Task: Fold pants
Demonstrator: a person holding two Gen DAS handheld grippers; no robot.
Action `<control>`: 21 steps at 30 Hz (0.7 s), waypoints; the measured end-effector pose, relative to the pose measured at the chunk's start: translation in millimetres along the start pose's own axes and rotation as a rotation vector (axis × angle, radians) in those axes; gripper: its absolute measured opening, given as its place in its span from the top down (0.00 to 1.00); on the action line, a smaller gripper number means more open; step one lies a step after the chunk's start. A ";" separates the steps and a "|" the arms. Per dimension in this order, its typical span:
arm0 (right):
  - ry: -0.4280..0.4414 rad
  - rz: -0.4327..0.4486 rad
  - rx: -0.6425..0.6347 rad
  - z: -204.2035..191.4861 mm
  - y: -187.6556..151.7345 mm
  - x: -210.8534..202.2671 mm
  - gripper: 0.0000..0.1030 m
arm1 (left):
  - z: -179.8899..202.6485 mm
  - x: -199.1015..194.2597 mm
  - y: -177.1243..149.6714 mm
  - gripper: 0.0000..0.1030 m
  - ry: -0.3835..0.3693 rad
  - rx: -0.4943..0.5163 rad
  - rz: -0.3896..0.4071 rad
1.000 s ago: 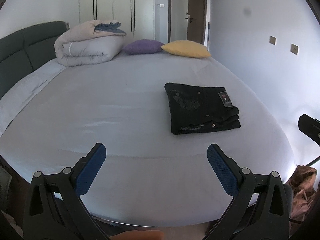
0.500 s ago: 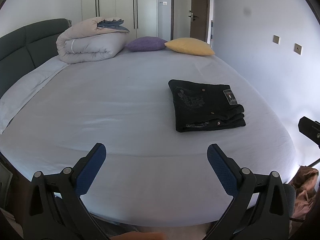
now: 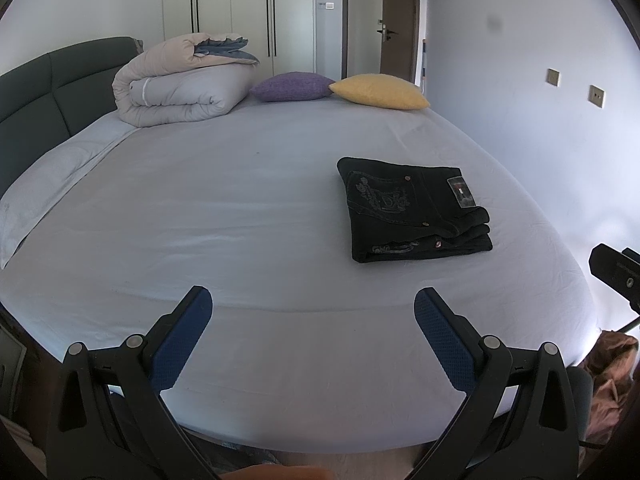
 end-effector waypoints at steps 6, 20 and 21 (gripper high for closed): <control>0.002 -0.006 0.000 -1.6 -2.2 2.0 0.00 | -0.4 1.1 -0.6 0.00 0.000 -0.001 -0.001; 0.003 -0.016 0.007 -4.3 -9.6 2.5 0.00 | 1.3 3.0 -5.5 0.00 0.003 -0.002 -0.004; 0.003 -0.016 0.007 -4.4 -10.5 2.7 0.00 | 1.1 3.5 -6.0 0.00 0.003 -0.002 -0.005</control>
Point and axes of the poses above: each gripper's, at about its wrist camera, not at the fingertips, and x roughly the way its jaws point, z to its right, y to its top, the point moved 5 cm from there along x, roughly the way its jaws point
